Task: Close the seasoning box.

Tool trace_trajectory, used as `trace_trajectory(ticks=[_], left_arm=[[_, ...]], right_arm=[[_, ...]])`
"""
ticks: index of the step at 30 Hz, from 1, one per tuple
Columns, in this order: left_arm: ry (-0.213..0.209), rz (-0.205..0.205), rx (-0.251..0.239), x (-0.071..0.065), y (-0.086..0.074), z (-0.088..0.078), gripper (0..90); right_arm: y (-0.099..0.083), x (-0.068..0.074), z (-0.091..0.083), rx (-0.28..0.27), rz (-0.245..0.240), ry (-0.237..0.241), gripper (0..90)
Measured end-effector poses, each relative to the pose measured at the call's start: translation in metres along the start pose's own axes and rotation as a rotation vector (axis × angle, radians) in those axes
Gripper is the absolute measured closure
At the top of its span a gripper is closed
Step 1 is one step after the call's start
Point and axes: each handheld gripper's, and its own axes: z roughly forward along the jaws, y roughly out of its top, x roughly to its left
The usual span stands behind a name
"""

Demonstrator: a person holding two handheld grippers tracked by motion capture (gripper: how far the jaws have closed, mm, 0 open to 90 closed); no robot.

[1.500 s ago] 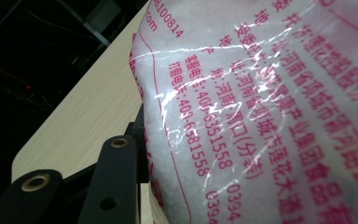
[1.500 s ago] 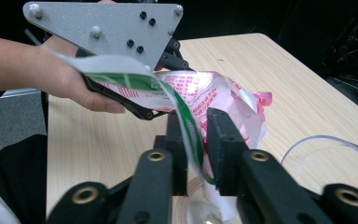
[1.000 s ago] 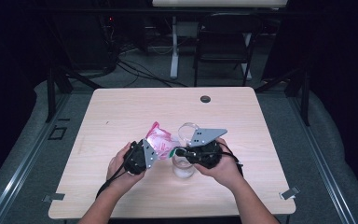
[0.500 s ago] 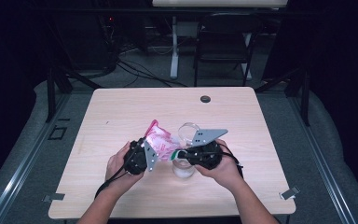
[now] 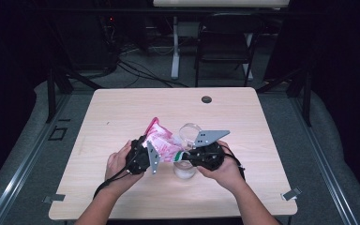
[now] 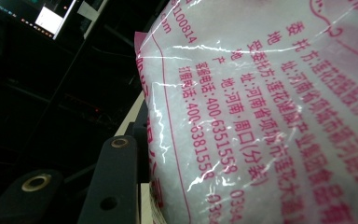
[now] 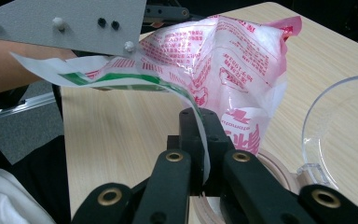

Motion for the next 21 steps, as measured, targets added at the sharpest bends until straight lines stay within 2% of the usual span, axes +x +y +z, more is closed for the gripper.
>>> trace_trajectory(ticks=[8,16,18,21], left_arm=[[0.032,0.041,-0.005,0.0010,0.0029,-0.0016,60.4],[0.034,0.051,-0.008,0.0011,0.0046,-0.0016,60.4],[0.036,0.068,-0.001,0.0017,0.0049,-0.0020,60.4],[0.031,0.073,0.001,0.0012,0.0045,-0.0015,60.4]], right_arm=[[-0.0018,0.0001,-0.0003,0.001,-0.001,-0.005,90.0],[-0.0023,0.0001,-0.0017,0.004,-0.006,-0.007,90.0],[-0.0025,0.0002,-0.0014,0.005,-0.006,-0.009,90.0],[-0.0029,0.0000,-0.0011,0.010,-0.006,-0.006,90.0]])
